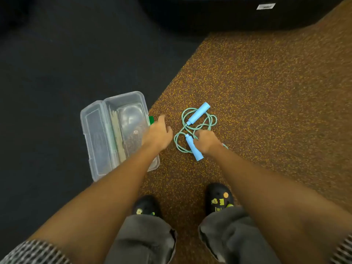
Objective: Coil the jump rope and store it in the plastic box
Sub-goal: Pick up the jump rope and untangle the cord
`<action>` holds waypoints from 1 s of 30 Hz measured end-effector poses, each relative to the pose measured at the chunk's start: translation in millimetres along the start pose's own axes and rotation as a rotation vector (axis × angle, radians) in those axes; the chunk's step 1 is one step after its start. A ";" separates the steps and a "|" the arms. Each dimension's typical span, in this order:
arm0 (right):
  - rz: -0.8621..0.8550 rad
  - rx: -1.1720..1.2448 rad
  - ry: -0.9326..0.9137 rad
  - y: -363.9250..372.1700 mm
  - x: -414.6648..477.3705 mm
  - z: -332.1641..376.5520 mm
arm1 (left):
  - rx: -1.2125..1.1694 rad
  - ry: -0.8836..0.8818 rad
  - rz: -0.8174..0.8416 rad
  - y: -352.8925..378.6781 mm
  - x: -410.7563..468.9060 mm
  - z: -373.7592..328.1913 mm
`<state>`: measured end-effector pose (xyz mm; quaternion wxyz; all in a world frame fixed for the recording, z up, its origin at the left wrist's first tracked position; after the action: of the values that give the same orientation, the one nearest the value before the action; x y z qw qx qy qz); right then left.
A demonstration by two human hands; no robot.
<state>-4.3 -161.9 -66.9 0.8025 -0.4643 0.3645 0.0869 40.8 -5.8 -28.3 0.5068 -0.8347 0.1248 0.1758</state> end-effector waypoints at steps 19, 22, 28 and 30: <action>0.056 -0.186 0.095 66.2 31.0 -27.2 | 0.084 0.147 0.030 35.8 19.0 33.8; 0.019 -0.151 0.116 69.2 34.0 -26.0 | 0.029 0.122 0.028 35.7 22.4 35.5; -0.099 -0.084 0.126 76.5 35.1 -35.2 | -0.109 0.045 0.039 40.9 21.4 38.3; -0.133 -0.081 0.119 80.4 37.3 -37.2 | -0.118 0.044 0.019 41.2 21.3 39.0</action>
<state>-34.6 -154.9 -157.9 0.7641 -0.5238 0.3760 0.0204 37.8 9.5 -86.8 0.4523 -0.8655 0.1332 0.1693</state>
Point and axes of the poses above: each hand's wrist, its own x-axis towards the middle knuckle, its own y-axis out of the palm, z = x × y, the point moved 5 cm from there along x, towards the middle knuckle, and after that the axes turned 11 degrees about -z, right-handed, at the moved point
